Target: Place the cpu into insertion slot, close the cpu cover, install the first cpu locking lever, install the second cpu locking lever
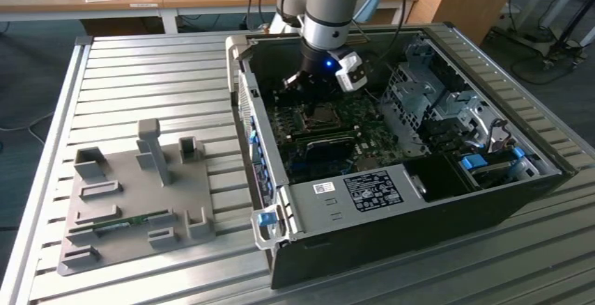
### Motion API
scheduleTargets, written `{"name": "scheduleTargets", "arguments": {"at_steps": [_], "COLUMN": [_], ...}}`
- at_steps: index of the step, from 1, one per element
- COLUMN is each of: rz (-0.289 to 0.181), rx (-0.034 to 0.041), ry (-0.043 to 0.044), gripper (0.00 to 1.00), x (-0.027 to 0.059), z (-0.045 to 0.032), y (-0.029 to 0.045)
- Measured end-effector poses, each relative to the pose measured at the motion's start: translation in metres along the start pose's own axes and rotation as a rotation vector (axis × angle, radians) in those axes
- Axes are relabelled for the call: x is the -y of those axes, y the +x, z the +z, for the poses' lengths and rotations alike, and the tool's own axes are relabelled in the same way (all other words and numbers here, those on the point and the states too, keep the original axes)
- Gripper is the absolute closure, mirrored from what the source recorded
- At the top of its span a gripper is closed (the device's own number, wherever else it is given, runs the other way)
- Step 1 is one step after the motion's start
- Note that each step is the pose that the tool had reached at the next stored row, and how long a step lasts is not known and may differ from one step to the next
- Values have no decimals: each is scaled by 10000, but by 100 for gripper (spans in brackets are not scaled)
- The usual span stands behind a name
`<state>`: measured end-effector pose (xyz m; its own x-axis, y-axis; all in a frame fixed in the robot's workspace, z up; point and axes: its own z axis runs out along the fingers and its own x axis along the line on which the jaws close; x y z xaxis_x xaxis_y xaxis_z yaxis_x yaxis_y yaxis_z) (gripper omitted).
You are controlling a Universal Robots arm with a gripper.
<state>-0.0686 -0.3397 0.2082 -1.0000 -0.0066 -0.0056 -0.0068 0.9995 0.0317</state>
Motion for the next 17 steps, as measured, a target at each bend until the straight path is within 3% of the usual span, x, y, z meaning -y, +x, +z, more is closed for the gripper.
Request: {"name": "scheduleTargets", "arguments": {"at_steps": [7,17], "rz": [-6,-5], "rx": [2,1], "ry": [1,0], "gripper": [89,89], "x": [0,3], "z": [6,73], "y": [2,3]}}
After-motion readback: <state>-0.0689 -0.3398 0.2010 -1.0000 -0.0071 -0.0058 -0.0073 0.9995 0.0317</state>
